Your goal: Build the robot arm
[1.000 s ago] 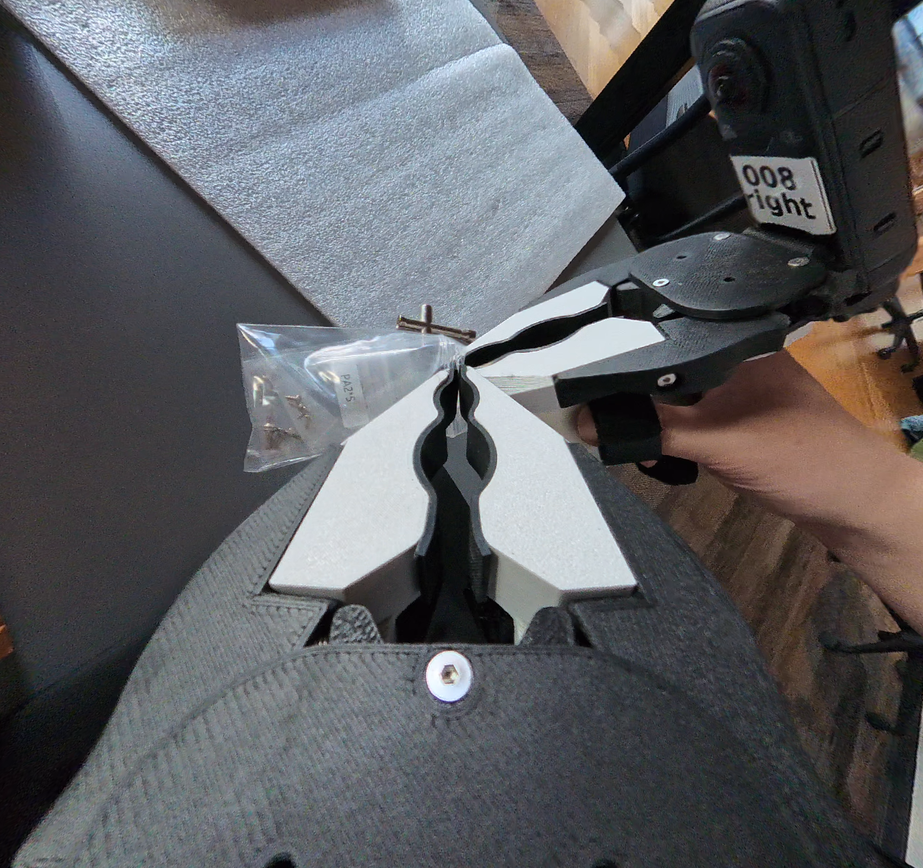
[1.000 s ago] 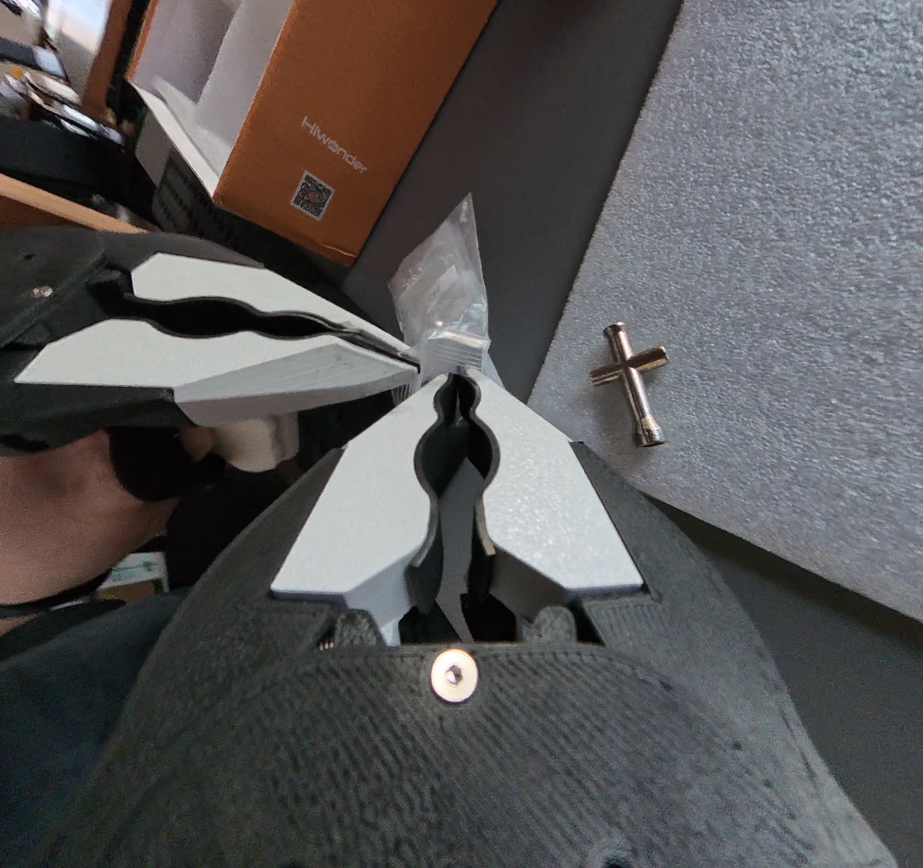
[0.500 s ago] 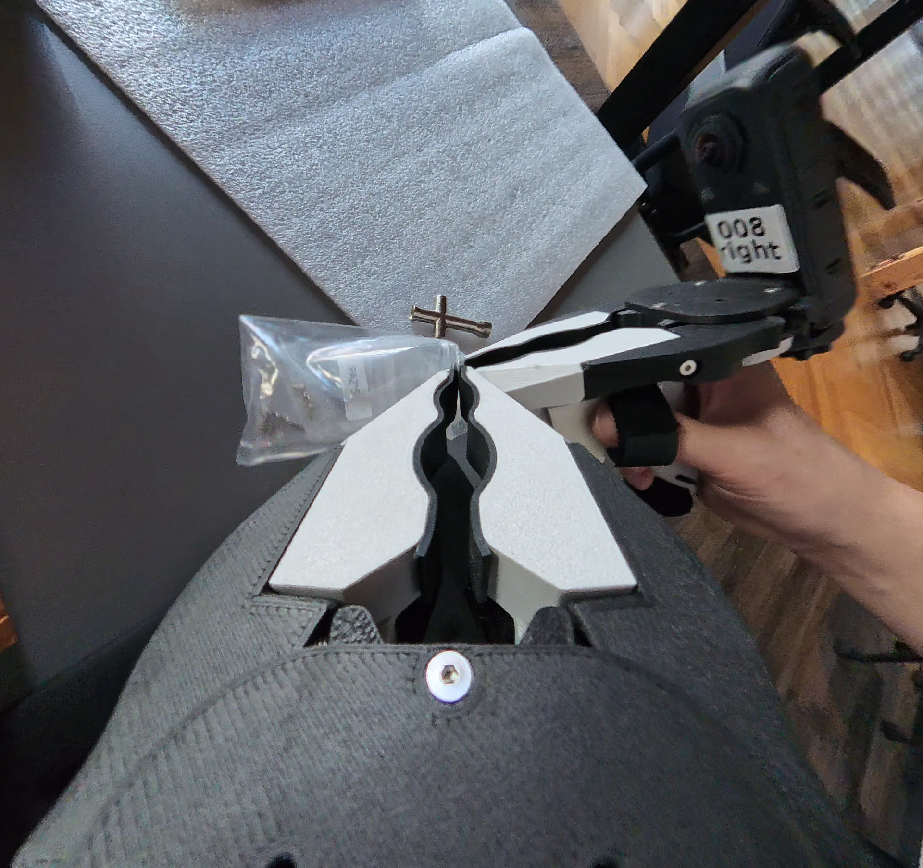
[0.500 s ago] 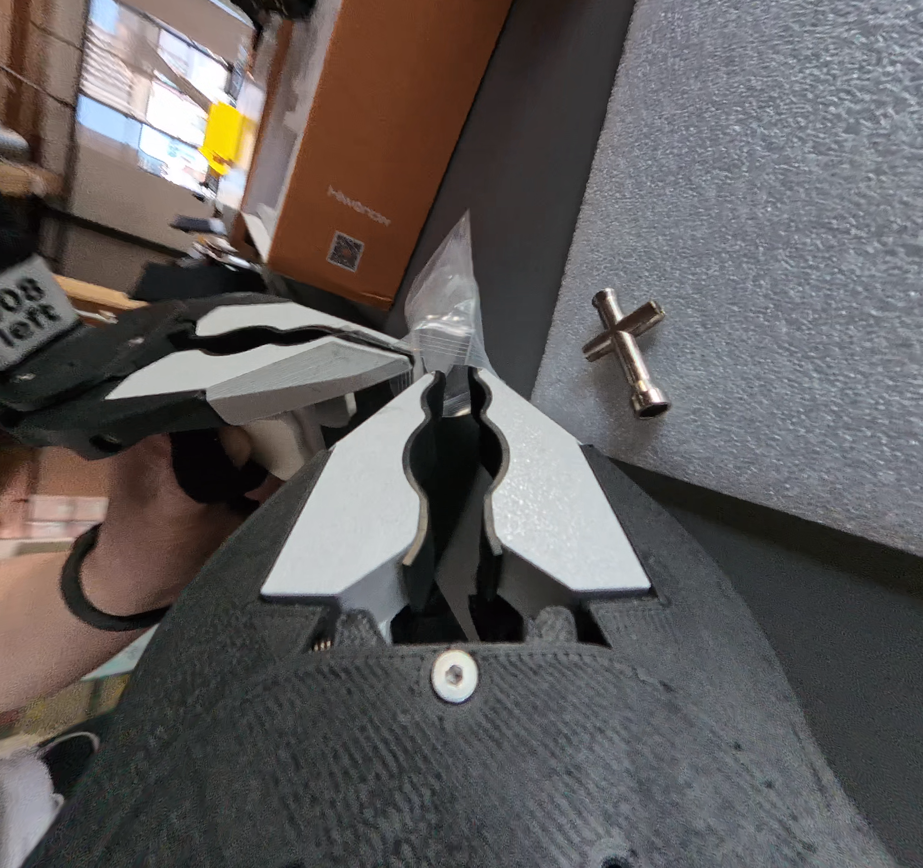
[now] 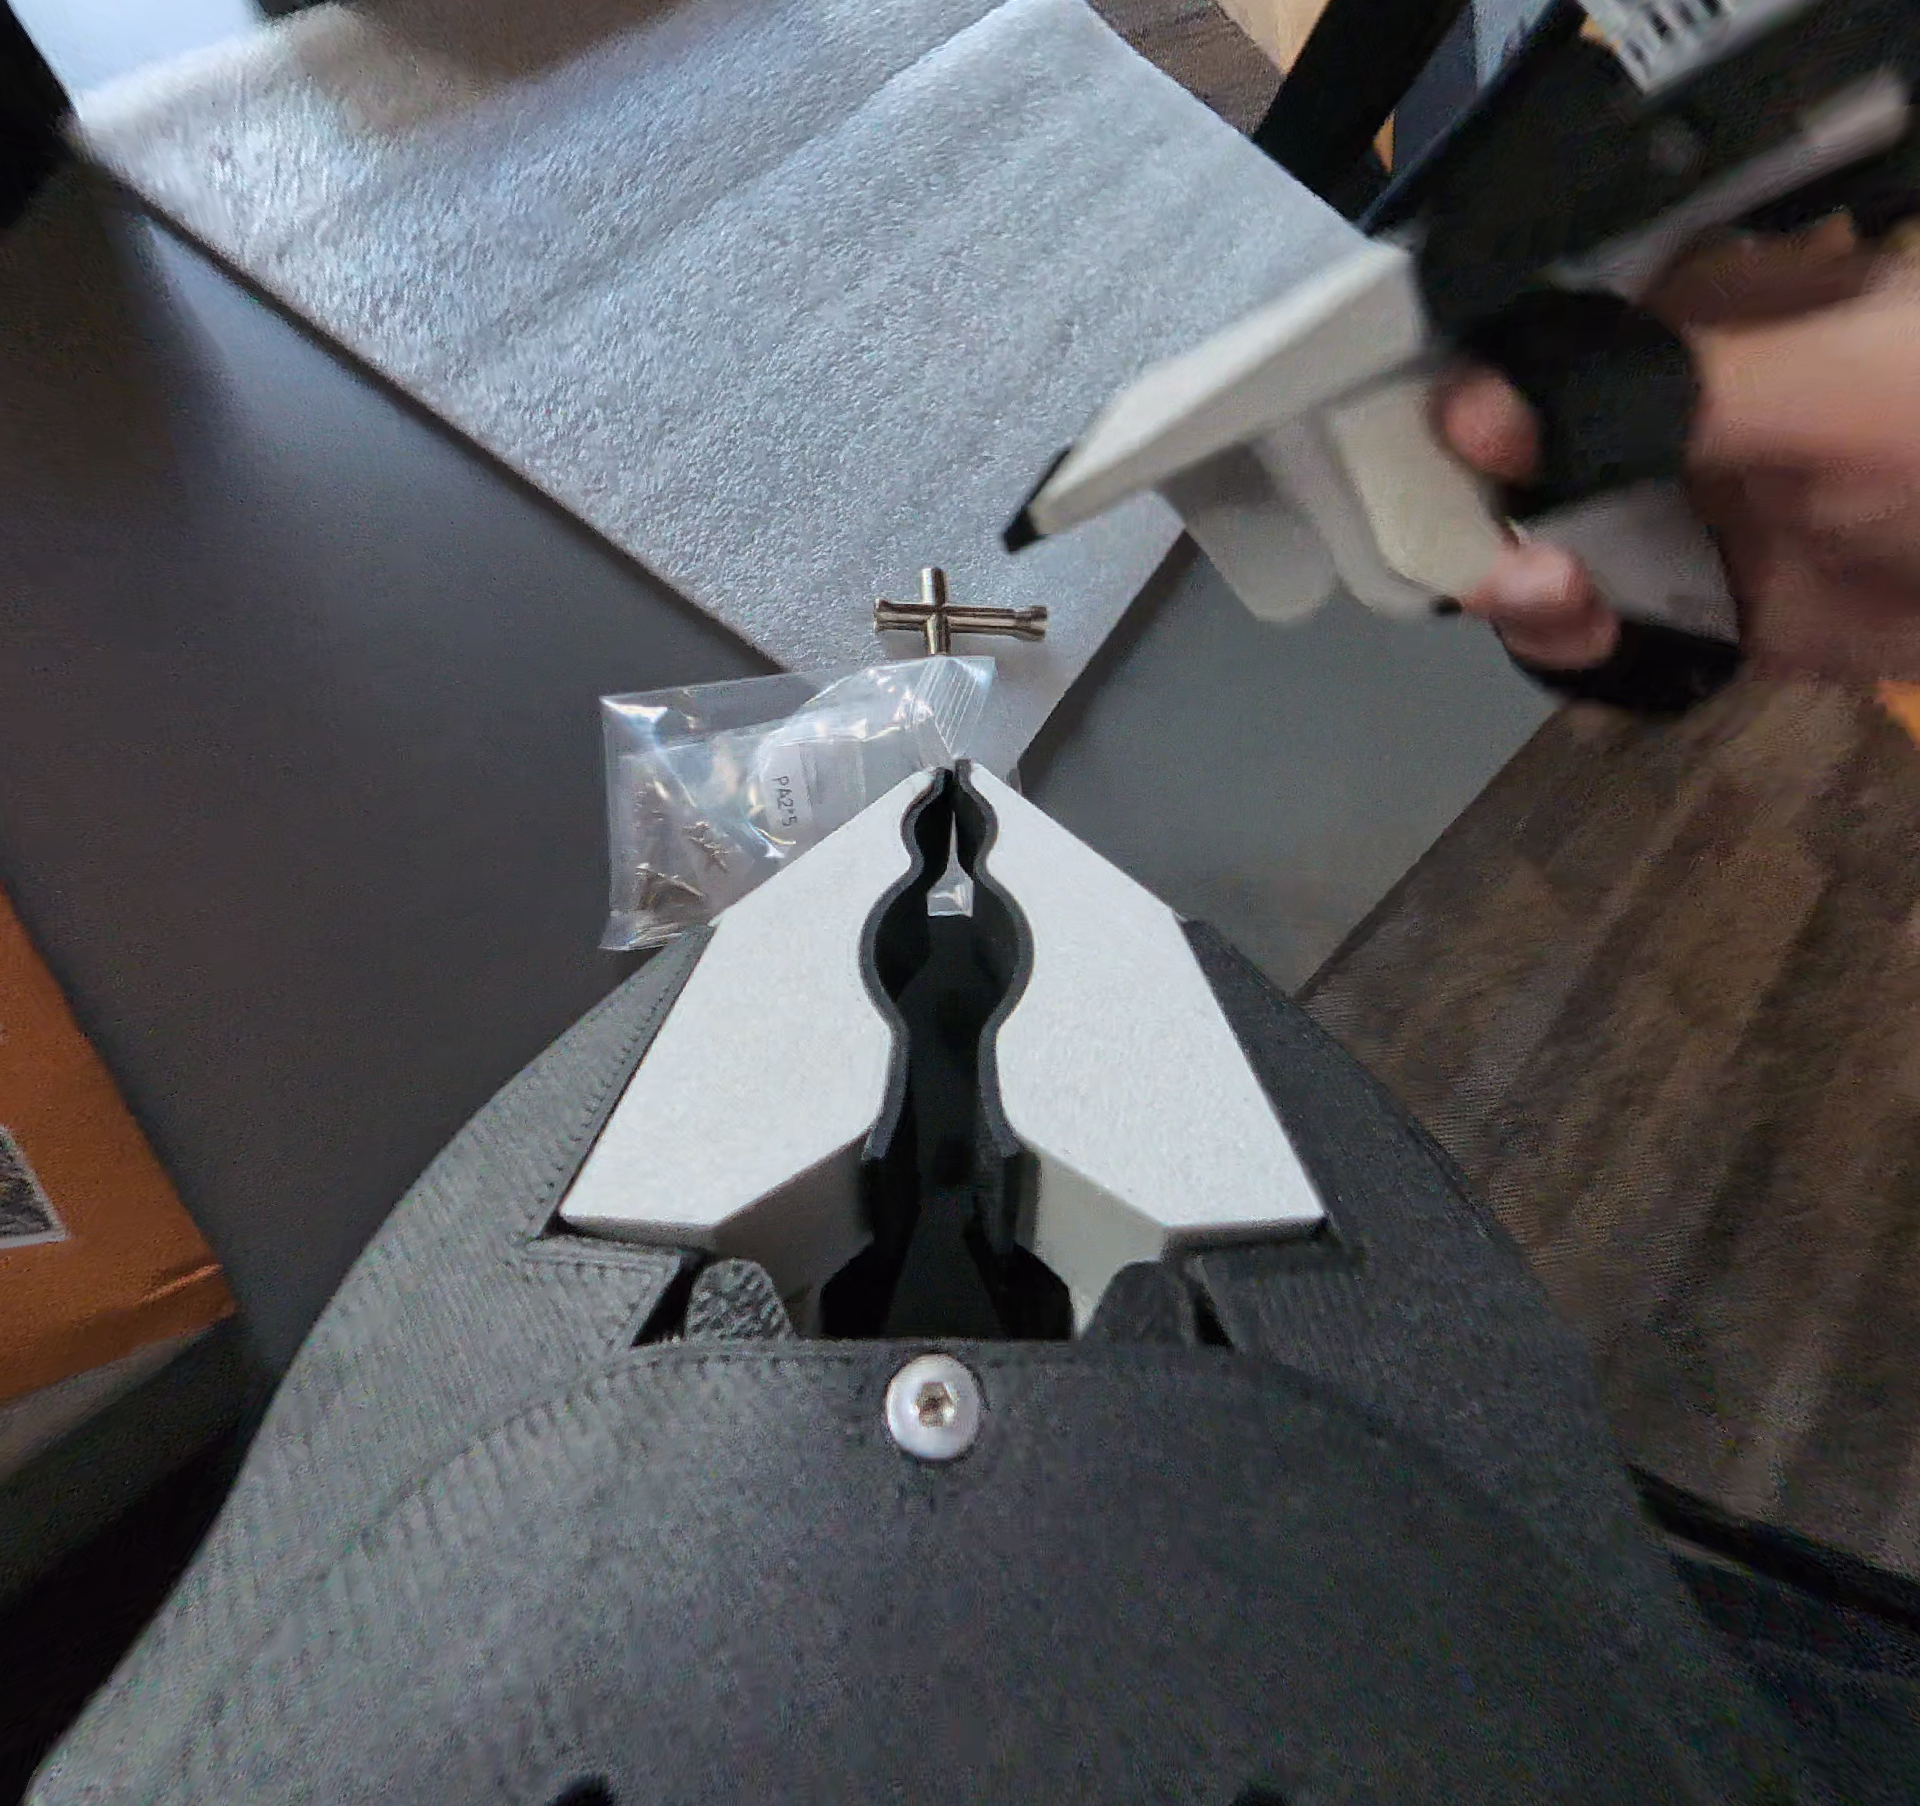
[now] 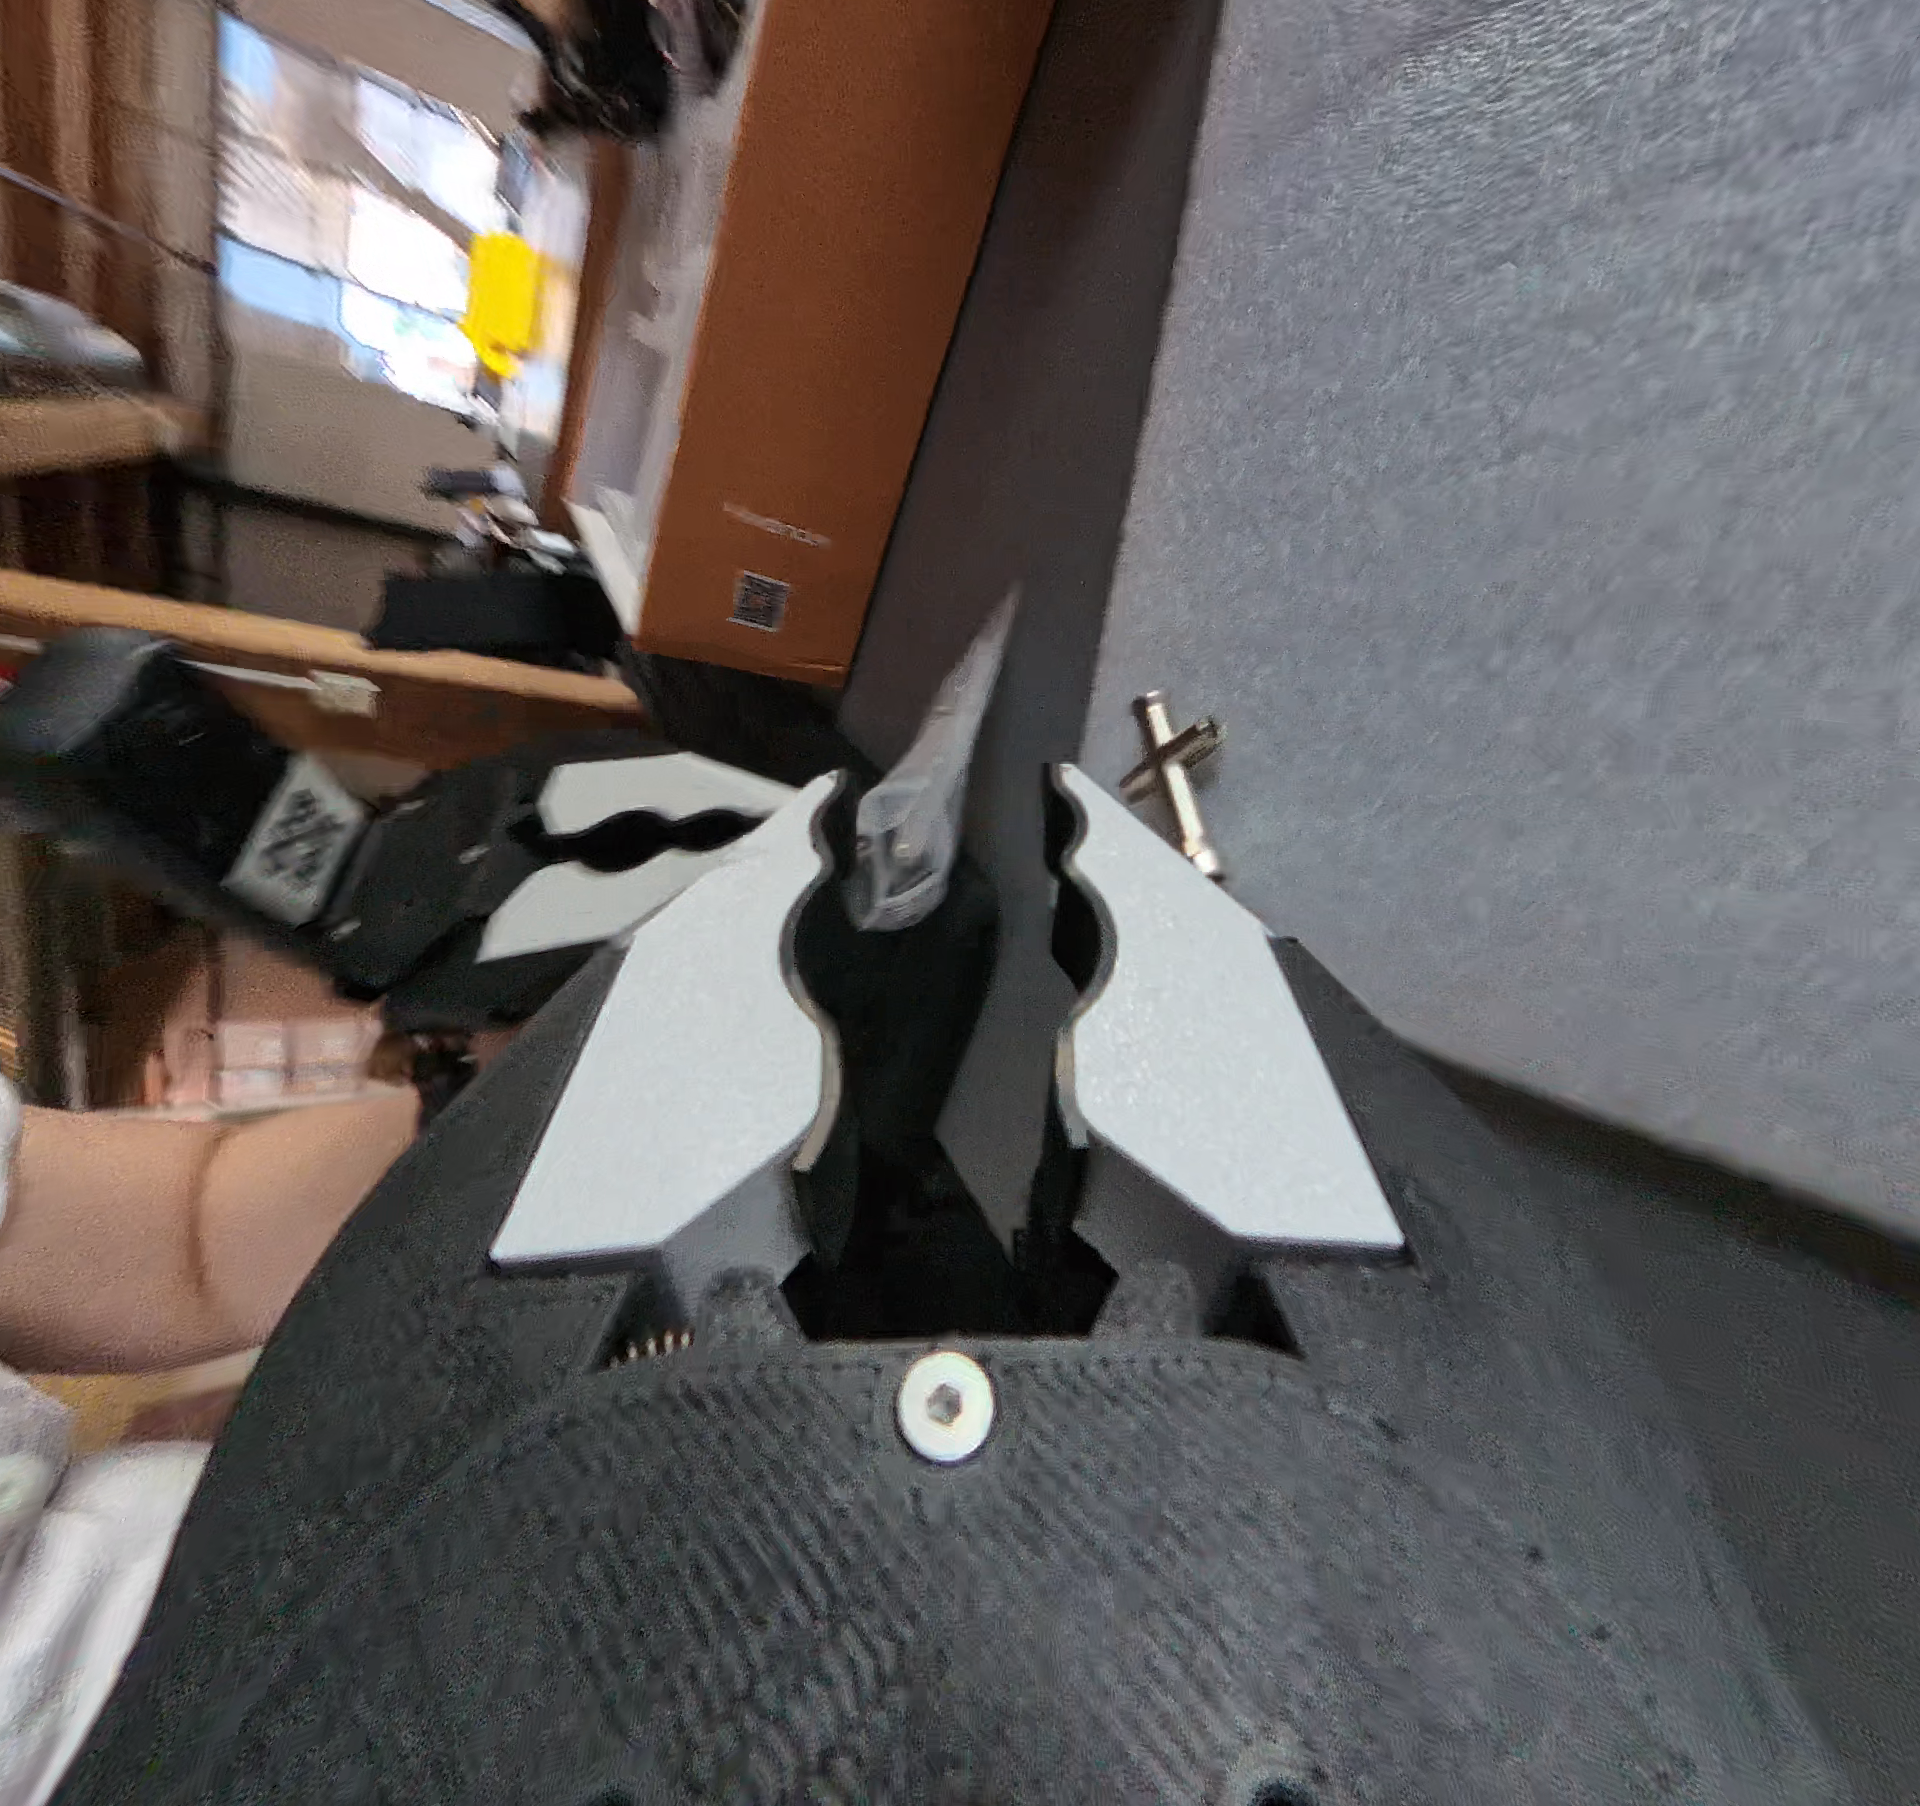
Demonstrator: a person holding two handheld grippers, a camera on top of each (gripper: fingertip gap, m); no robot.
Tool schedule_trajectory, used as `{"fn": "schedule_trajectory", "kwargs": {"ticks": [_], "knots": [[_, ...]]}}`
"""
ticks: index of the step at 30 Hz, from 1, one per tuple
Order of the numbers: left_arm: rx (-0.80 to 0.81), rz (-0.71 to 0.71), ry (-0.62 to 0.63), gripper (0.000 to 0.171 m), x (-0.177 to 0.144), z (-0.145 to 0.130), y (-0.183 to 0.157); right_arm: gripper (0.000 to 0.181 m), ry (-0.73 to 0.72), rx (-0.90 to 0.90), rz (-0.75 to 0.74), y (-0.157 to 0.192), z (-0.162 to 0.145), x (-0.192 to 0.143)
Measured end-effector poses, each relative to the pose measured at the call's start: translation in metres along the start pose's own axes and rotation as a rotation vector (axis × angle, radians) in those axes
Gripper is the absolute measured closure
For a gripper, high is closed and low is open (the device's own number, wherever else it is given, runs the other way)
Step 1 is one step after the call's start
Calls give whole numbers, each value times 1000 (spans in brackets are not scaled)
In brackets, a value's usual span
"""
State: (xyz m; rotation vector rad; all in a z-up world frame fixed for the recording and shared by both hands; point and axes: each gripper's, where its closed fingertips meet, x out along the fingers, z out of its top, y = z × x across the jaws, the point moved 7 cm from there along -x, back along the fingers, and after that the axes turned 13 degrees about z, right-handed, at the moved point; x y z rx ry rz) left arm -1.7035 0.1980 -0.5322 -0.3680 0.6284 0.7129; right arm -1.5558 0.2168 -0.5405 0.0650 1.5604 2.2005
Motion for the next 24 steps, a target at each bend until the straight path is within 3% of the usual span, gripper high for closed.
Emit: {"fn": "schedule_trajectory", "kwargs": {"ticks": [4, 7, 13, 15, 19, 24], "knots": [[103, -11, -8, 171, -5, -4, -9, 142, 242, 68, -31, -21, 19, 27], [102, -33, -20, 171, -8, -5, -12, 164, 418, 184, -39, -30, 23, 50], [101, -27, -44, 171, -12, -8, -13, 163, 542, 203, -102, -27, 23, 76], [93, -29, -43, 171, -13, -9, -12, 177, 527, 203, -65, -23, 25, 80], [108, -31, -44, 171, -15, -10, -9, 181, 466, 175, -26, -17, 31, 75], [265, 51, -84, 171, -5, 6, 2, 181, 217, 85, 95, -5, 57, 43]]}}
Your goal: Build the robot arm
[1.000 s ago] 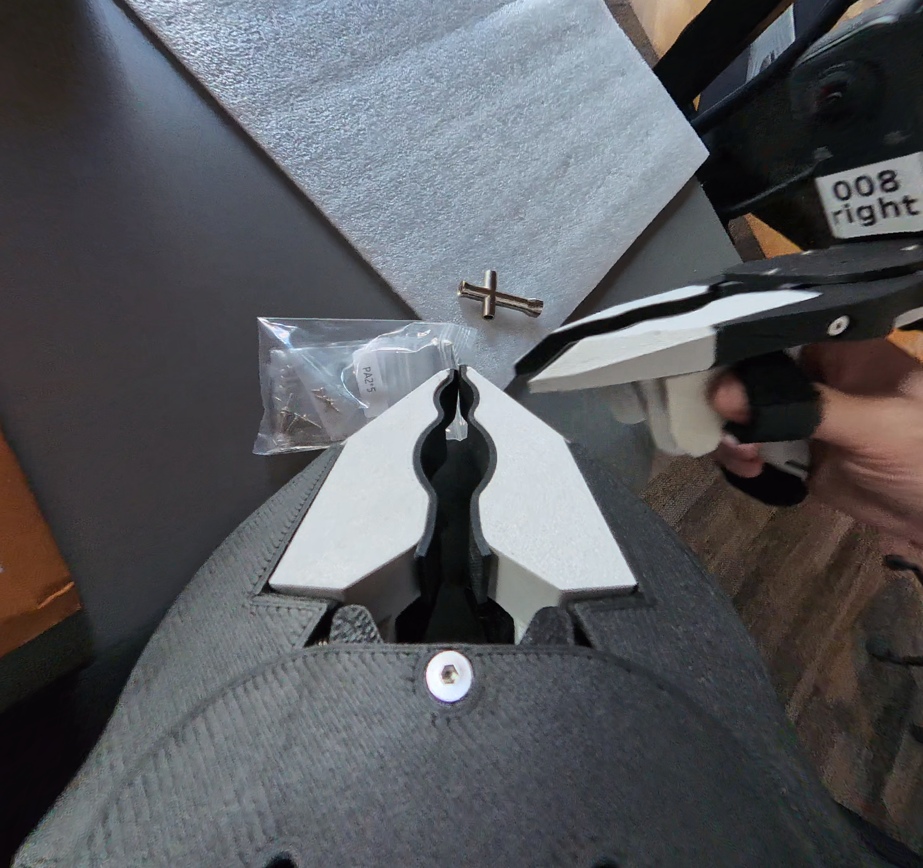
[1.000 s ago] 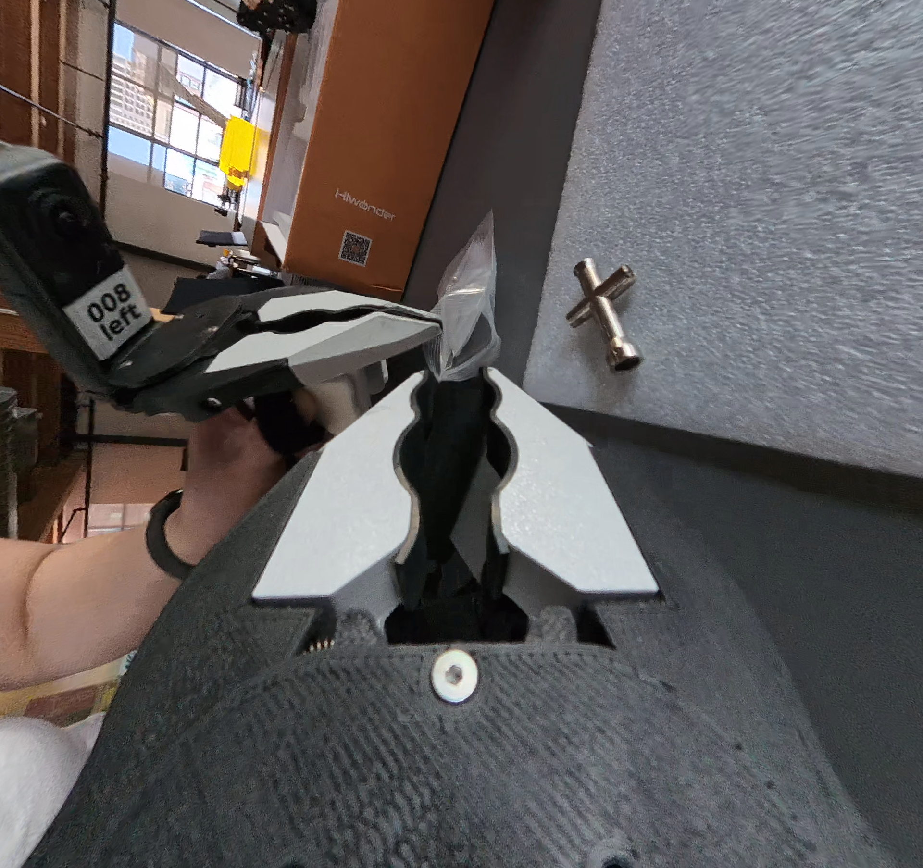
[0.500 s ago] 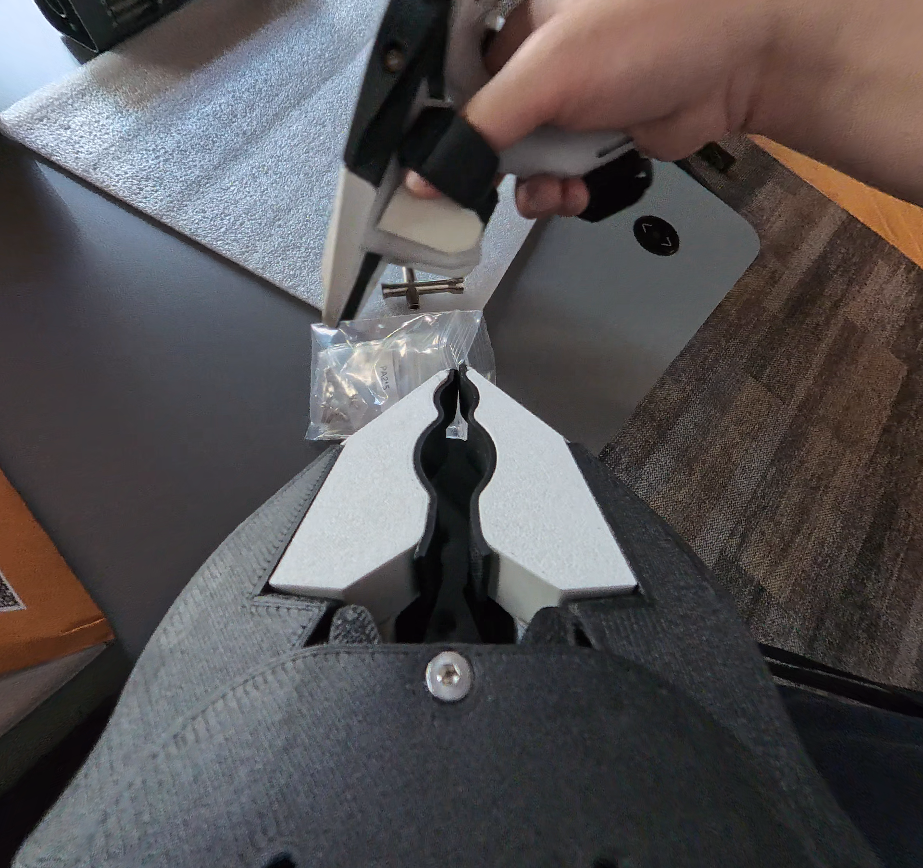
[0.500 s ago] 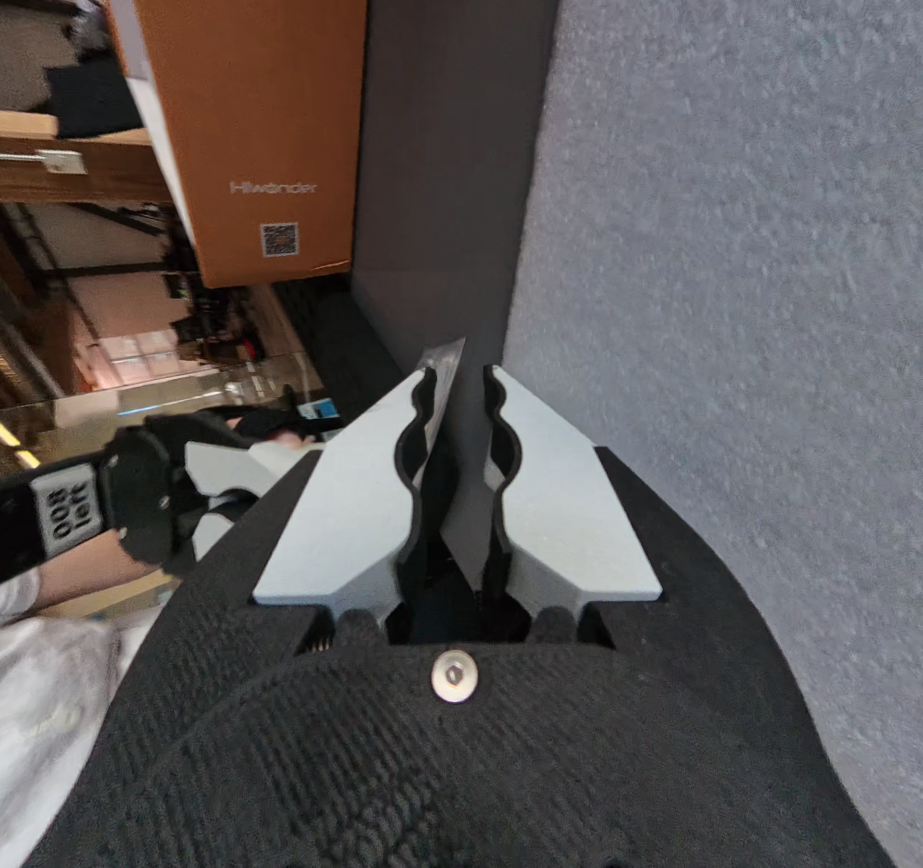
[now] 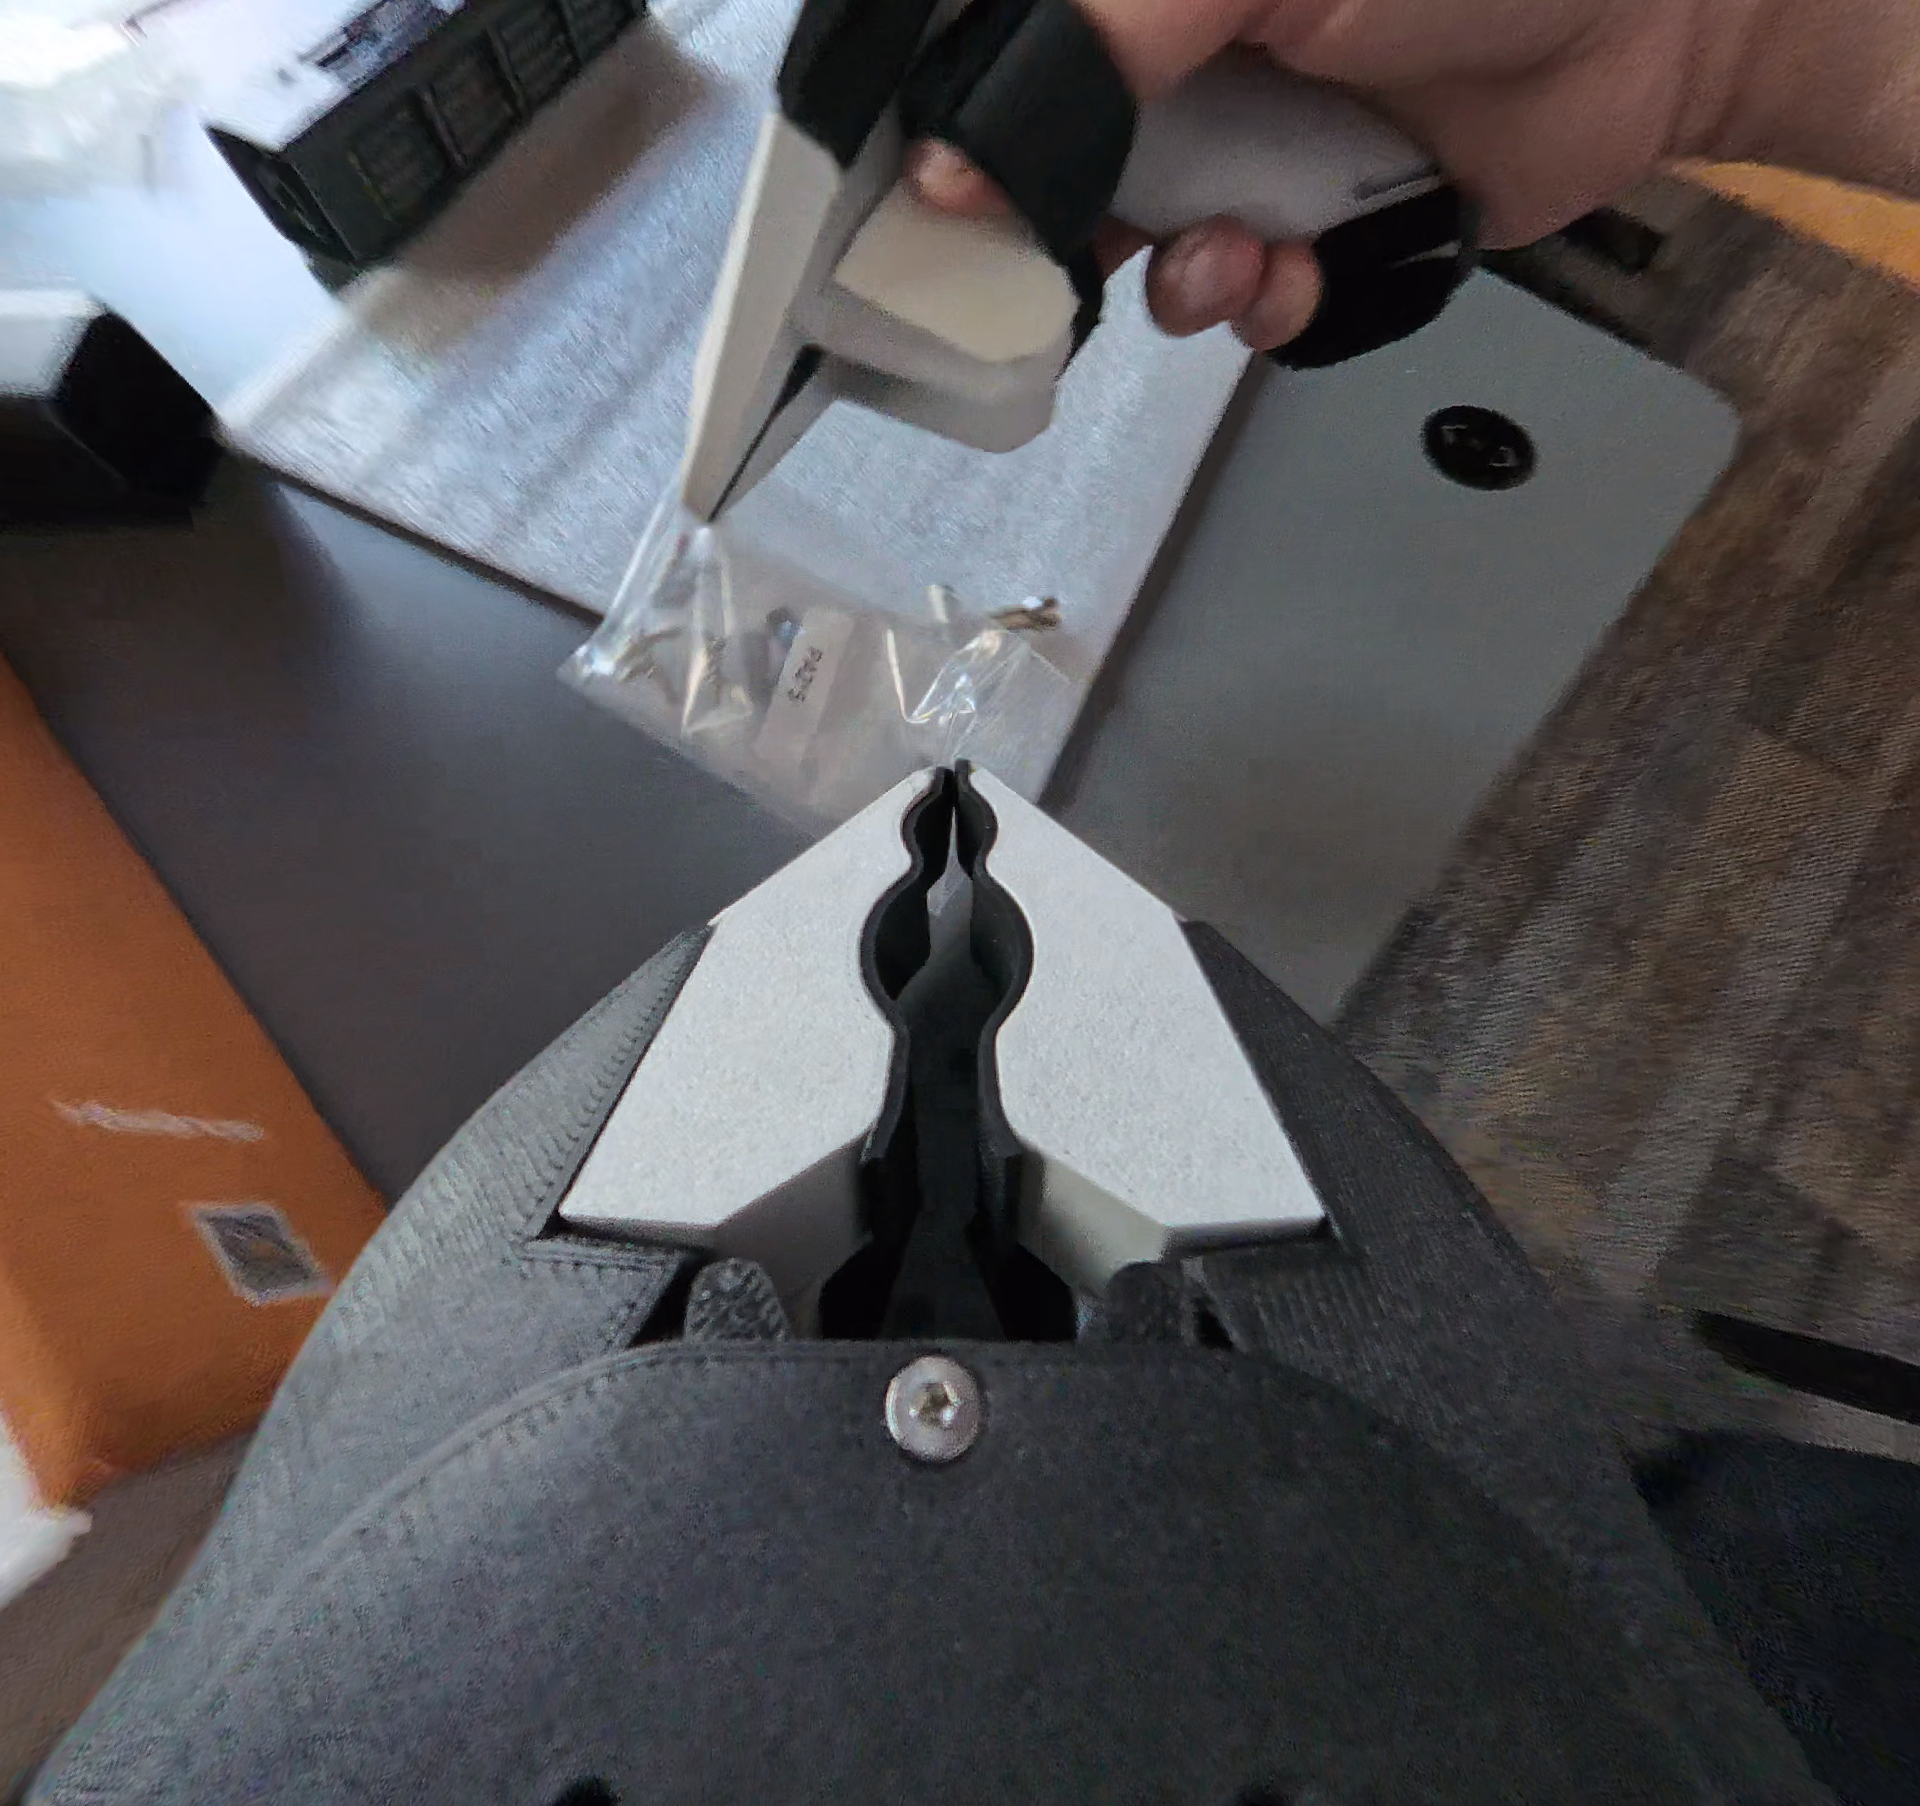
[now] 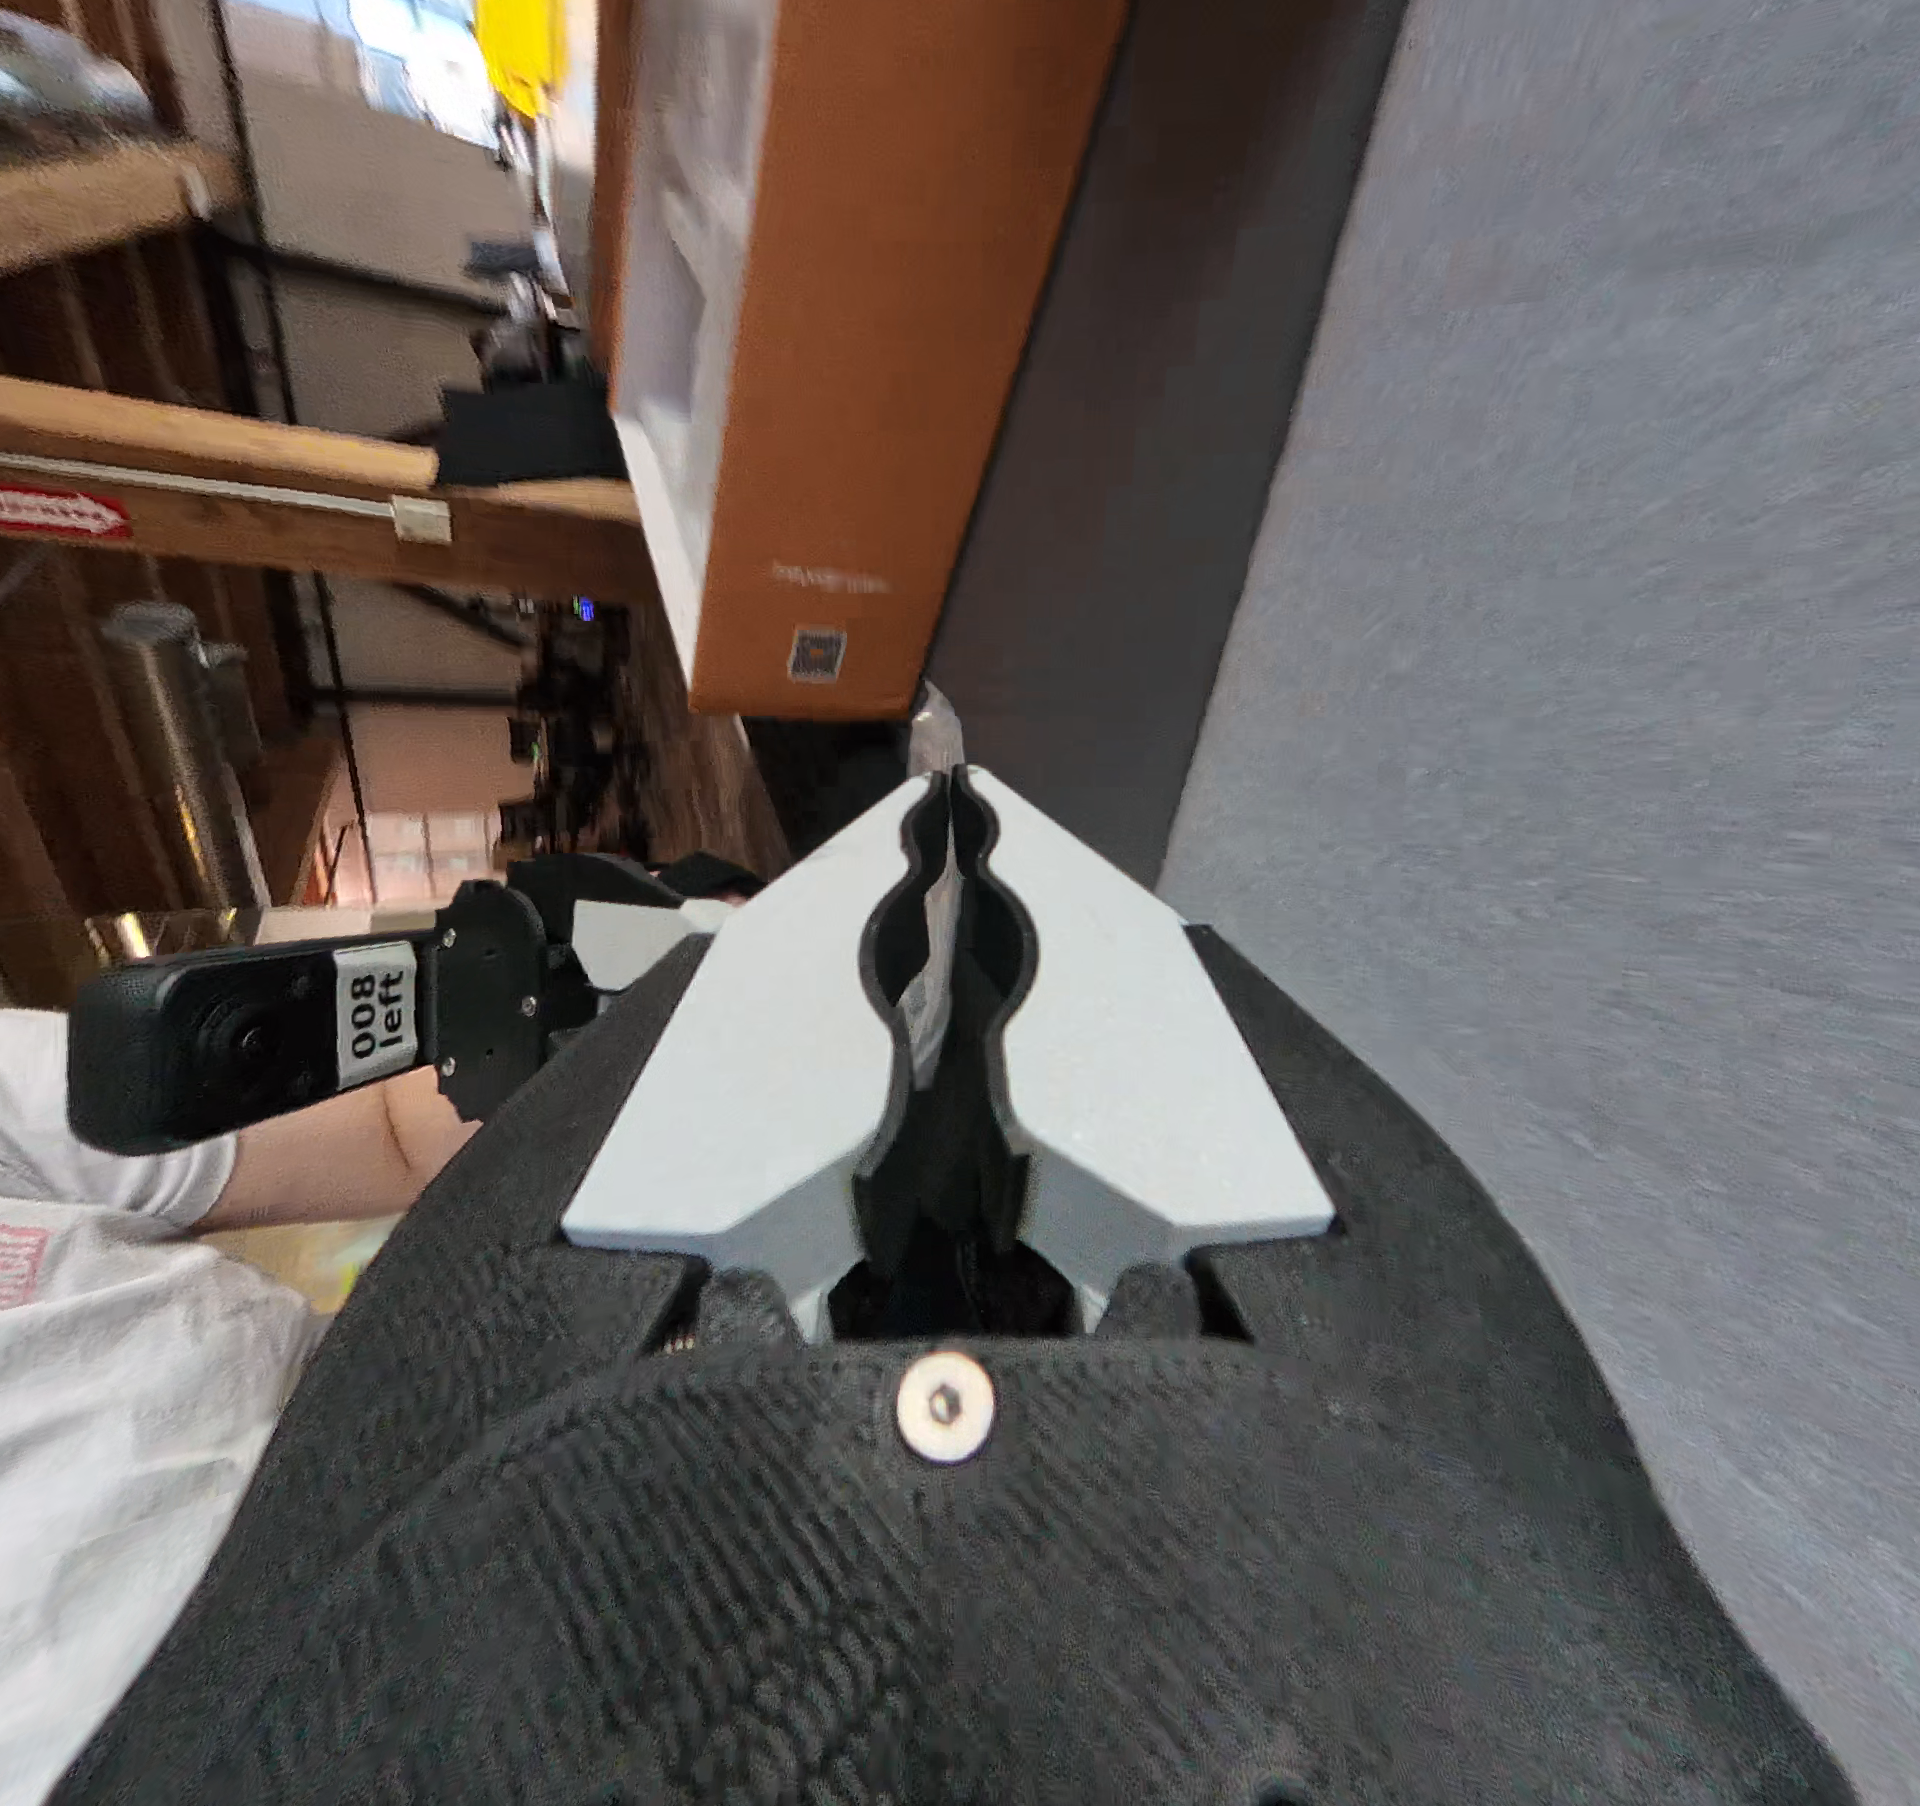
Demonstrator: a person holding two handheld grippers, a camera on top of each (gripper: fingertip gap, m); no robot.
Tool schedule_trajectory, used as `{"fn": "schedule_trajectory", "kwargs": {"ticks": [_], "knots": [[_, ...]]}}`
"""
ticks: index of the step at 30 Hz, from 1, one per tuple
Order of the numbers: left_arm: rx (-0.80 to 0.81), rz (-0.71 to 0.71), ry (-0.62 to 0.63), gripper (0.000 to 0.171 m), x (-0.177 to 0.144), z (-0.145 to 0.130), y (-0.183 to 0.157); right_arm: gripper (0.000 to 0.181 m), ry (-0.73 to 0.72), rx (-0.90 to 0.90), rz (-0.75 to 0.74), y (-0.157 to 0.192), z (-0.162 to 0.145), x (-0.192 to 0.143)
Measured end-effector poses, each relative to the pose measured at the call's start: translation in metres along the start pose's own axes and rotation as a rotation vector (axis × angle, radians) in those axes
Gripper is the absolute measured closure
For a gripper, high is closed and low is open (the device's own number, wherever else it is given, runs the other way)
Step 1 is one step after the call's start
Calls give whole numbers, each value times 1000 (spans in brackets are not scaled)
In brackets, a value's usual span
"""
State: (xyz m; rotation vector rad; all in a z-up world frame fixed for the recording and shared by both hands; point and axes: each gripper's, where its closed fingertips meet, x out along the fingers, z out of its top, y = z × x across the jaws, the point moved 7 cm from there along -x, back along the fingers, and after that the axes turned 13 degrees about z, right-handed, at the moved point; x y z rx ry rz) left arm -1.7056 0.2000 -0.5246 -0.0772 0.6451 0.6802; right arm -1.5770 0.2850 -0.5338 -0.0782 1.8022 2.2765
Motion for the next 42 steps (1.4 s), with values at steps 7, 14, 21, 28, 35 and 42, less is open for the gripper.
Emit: {"fn": "schedule_trajectory", "kwargs": {"ticks": [7, 14, 21, 28, 35, 42], "knots": [[88, 61, 41, 145, 60, 32, 35, 181, -412, -255, 11, -11, 39, -65], [-229, -79, 44, 145, 68, 38, 54, 181, -301, -520, -164, -14, 43, -72], [-377, -172, 26, 142, 80, 60, 78, 181, -185, -655, -201, 25, 53, -70], [-404, -232, -26, 141, 83, 75, 92, 181, -101, -649, -228, 23, 50, -64], [-379, -351, -45, 141, 85, 91, 113, 181, -36, -647, -194, 5, 38, -56], [14, -527, 11, 142, 96, 104, 102, 181, -39, -689, -121, 15, 32, -62]]}}
